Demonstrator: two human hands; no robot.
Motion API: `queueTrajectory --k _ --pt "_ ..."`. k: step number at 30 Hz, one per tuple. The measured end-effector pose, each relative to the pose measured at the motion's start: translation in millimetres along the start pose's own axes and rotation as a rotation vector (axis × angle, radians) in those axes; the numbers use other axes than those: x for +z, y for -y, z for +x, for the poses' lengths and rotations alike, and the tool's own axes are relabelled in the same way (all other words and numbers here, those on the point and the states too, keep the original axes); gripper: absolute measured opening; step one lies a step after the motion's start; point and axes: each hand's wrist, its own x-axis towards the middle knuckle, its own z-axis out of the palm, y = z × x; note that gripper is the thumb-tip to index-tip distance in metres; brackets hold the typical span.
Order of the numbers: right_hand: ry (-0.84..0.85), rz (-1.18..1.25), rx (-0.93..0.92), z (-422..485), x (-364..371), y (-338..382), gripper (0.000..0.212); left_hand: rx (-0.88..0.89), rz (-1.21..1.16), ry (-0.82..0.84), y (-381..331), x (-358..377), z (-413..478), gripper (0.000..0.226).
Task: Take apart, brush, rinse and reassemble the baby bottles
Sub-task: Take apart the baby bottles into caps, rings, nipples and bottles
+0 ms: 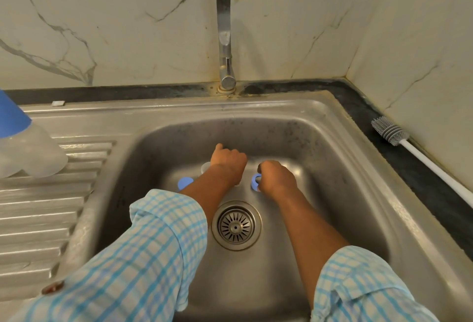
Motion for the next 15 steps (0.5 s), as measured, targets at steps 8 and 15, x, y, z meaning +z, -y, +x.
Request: queueTrajectory --k 8,15 --pt "0.015 0.042 0.033 6 6 -1 0.028 -0.009 0.010 0.004 -2 3 5 0.028" --pt "0.022 0.140 0.018 5 2 -3 0.041 -0.030 -0.254 -0.104 15 -21 -11 0.034"
